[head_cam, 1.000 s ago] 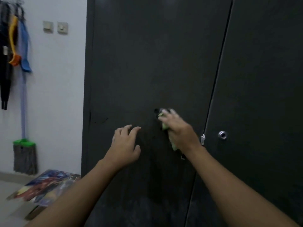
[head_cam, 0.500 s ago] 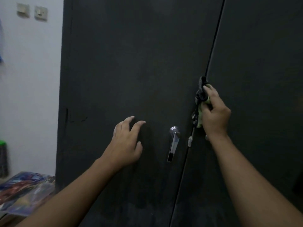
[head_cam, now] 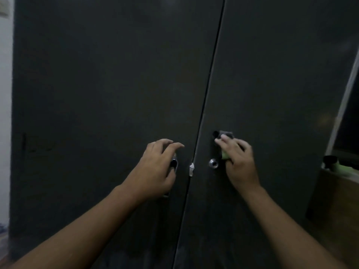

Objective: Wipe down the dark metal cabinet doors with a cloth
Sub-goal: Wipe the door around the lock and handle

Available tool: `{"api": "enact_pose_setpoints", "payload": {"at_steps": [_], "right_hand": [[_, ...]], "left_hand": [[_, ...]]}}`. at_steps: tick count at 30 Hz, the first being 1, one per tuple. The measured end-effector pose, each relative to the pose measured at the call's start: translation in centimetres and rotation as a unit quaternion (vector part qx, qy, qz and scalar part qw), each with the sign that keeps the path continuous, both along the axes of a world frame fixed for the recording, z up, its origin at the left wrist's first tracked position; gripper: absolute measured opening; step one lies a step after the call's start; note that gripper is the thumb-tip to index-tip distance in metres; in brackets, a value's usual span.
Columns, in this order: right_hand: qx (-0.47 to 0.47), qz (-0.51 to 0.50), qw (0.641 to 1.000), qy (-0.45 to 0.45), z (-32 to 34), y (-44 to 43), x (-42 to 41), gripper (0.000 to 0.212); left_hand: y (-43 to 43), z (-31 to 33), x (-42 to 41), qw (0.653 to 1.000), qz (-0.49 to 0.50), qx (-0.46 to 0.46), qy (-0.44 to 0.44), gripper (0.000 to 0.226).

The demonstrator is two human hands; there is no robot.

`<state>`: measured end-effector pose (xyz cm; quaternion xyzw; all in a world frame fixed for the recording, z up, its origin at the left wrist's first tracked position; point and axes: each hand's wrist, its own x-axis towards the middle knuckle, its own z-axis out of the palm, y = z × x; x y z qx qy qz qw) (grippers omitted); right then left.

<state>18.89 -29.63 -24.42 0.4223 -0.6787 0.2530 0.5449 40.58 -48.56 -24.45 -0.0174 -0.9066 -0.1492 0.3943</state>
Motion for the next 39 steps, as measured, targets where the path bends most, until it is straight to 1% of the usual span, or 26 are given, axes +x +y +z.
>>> {"api": "enact_pose_setpoints", "payload": {"at_steps": [2,5,7,11,15,16,19,21,22,23,24,26,27,28,30,32,33,34,37,39], "right_hand": [[0.068,0.009,0.997,0.031,-1.2,1.5,-0.7,0.065],[0.114,0.005,0.993,0.020,-2.6,3.2,-1.3,0.062],[0.112,-0.006,0.994,-0.013,-3.5,4.0,-1.5,0.063],[0.081,0.004,0.995,-0.065,-6.6,5.2,-2.0,0.062],[0.073,0.033,0.989,-0.127,-10.4,5.6,-1.4,0.069],[0.075,0.044,0.986,-0.143,-11.5,5.8,-1.3,0.067],[0.102,0.065,0.983,-0.139,-14.4,7.2,-1.5,0.055],[0.109,0.065,0.985,-0.112,-14.7,8.4,-2.0,0.051],[0.085,0.062,0.989,-0.108,-14.3,8.9,-2.6,0.048],[0.047,0.060,0.988,-0.131,-13.3,9.4,-3.1,0.046],[0.009,0.056,0.985,-0.164,-12.3,10.0,-3.9,0.049],[-0.087,0.015,0.976,-0.201,-9.5,10.9,-5.3,0.068],[-0.143,0.008,0.967,-0.213,-8.1,11.5,-6.2,0.074],[-0.193,-0.002,0.957,-0.219,-6.9,12.1,-7.2,0.075],[-0.283,-0.003,0.924,-0.256,-4.8,12.6,-8.3,0.070],[-0.344,0.000,0.900,-0.266,-4.3,12.1,-8.7,0.064],[-0.350,-0.004,0.900,-0.259,-4.7,11.5,-8.5,0.065],[-0.337,-0.007,0.911,-0.238,-5.6,10.8,-8.2,0.067],[-0.233,-0.001,0.961,-0.149,-9.6,9.5,-7.1,0.073],[-0.157,0.018,0.982,-0.106,-12.7,9.9,-6.9,0.065]], "left_hand": [[1.3,0.1,-1.3,1.000,0.005,-0.015,-0.005,0.060],[2.5,0.2,-2.7,0.998,0.037,-0.039,-0.036,0.060],[3.5,0.1,-3.5,0.993,0.065,-0.071,-0.070,0.062],[5.4,-0.8,-4.7,0.975,0.113,-0.150,-0.122,0.067],[6.9,-1.7,-5.6,0.962,0.141,-0.202,-0.118,0.070],[7.4,-1.9,-5.9,0.960,0.143,-0.212,-0.117,0.072],[8.5,-2.9,-7.3,0.952,0.123,-0.258,-0.108,0.077],[9.1,-3.5,-8.5,0.944,0.100,-0.303,-0.087,0.077],[9.3,-3.8,-9.1,0.941,0.093,-0.317,-0.076,0.077],[9.4,-3.9,-9.7,0.939,0.089,-0.324,-0.068,0.078],[9.4,-4.1,-10.3,0.939,0.087,-0.326,-0.061,0.079],[9.7,-4.5,-11.3,0.942,0.082,-0.323,-0.045,0.079],[9.8,-4.7,-11.8,0.942,0.082,-0.323,-0.037,0.078],[10.0,-5.0,-12.3,0.941,0.081,-0.326,-0.032,0.077],[10.3,-5.5,-13.2,0.940,0.081,-0.331,-0.025,0.076],[10.6,-6.0,-14.0,0.943,0.086,-0.322,-0.014,0.075],[10.8,-6.3,-14.4,0.945,0.092,-0.313,-0.009,0.073],[11.0,-6.6,-14.7,0.948,0.099,-0.304,-0.004,0.072],[11.9,-7.7,-15.8,0.952,0.107,-0.287,0.006,0.071],[12.7,-8.7,-16.5,0.954,0.098,-0.285,0.011,0.071]]}}
